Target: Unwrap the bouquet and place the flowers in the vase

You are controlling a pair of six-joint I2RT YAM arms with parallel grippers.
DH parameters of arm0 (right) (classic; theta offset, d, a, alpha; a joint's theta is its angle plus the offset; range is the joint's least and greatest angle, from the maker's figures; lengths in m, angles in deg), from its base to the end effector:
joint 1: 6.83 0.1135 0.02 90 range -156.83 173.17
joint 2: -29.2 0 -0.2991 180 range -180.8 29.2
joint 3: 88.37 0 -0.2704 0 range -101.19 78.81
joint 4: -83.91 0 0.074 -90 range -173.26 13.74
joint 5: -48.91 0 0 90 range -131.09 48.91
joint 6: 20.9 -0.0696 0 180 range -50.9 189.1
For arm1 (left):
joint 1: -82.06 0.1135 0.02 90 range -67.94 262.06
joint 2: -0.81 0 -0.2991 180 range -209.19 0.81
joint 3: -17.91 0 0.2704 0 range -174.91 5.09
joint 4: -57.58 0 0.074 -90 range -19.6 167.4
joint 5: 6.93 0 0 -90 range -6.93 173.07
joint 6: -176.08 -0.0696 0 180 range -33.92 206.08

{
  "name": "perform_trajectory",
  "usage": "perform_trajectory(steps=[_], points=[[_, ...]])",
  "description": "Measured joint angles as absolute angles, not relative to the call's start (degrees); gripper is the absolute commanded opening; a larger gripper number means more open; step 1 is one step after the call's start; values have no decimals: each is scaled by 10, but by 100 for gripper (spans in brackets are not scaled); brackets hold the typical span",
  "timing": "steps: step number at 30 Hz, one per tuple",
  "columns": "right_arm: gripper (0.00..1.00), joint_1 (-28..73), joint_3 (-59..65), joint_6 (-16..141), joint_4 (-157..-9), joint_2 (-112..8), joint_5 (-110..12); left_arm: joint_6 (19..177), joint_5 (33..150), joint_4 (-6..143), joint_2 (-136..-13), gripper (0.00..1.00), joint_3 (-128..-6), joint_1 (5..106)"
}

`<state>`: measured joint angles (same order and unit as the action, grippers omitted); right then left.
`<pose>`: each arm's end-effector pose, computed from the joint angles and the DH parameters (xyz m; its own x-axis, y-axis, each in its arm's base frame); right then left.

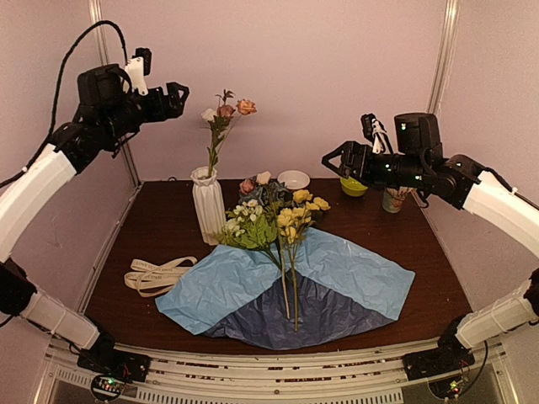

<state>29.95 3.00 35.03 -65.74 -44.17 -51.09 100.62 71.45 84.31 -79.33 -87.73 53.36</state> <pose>0.2594 0.2090 0.4341 -0.5783 0.2565 -0.7745 -0.4829 0.6575 0.5783 0.3181 -0.1582 0.5215 -0.0920 -0.2300 -0.9688 0.2796 0.9278 -0.2468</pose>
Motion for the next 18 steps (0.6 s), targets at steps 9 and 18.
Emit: perform_trajectory(steps=[9, 18], points=[[80, 303, 19, 343, -596, -527, -482, 1144, 804, 955, -660, 83, -804, 478], [60, 351, 19, 329, -524, -681, -481, 1257, 816, 1030, -658, 79, -630, 338]])
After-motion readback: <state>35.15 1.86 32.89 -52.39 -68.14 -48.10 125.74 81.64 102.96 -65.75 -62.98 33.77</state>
